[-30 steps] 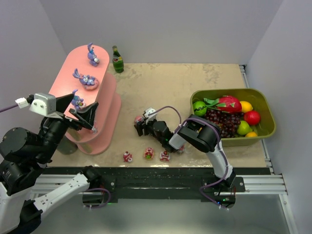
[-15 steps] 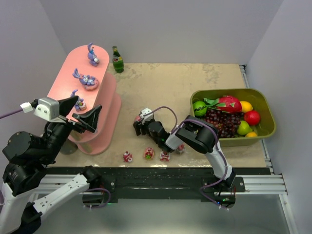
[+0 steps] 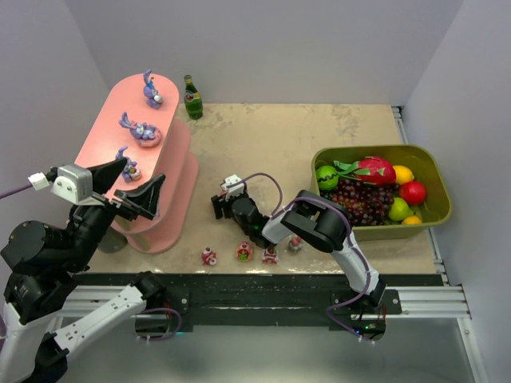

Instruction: Place and organize the plastic toys onto the shelf

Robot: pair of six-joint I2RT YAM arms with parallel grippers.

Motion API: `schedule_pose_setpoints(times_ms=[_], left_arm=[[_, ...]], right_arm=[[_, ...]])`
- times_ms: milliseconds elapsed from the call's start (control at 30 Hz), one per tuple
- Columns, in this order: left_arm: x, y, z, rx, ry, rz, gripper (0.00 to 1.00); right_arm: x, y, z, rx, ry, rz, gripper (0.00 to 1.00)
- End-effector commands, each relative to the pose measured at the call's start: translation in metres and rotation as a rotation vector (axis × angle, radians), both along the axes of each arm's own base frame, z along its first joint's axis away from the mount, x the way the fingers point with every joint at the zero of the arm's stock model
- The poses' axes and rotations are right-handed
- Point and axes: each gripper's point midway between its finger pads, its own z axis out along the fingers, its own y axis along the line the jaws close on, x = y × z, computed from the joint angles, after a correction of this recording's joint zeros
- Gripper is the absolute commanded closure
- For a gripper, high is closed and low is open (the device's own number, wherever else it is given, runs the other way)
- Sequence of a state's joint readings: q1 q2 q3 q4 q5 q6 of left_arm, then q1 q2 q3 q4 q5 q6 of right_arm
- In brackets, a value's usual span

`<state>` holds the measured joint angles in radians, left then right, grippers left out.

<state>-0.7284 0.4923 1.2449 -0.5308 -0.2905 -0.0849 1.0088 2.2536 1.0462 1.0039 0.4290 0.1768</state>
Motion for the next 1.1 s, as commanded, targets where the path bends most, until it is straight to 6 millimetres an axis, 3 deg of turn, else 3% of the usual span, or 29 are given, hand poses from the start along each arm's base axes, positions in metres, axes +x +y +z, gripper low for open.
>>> schedule_pose_setpoints(times_ms=[0, 367, 567, 867, 1067], left_arm=[[-0.003, 0.002, 0.011, -0.016, -0.049, -0.004, 0.01], [-0.003, 0.002, 0.010, -0.010, -0.044, -0.003, 0.01], [-0.002, 0.000, 0.009, -0.007, -0.038, -0.007, 0.01], [0.000, -0.004, 0.007, -0.003, -0.026, -0.018, 0.01], [0.000, -0.005, 0.006, -0.002, -0.025, -0.019, 0.01]], right_arm=[[-0.037, -0.058, -0.120, -0.315, 0.260, -0.044, 0.26], [-0.055, -0.065, -0.131, -0.355, 0.262, 0.078, 0.16], [-0.057, -0.082, -0.140, -0.346, 0.298, 0.080, 0.14], [-0.051, -0.077, -0.136, -0.326, 0.282, 0.176, 0.16], [-0.049, -0.082, -0.132, -0.280, 0.277, 0.175, 0.22]])
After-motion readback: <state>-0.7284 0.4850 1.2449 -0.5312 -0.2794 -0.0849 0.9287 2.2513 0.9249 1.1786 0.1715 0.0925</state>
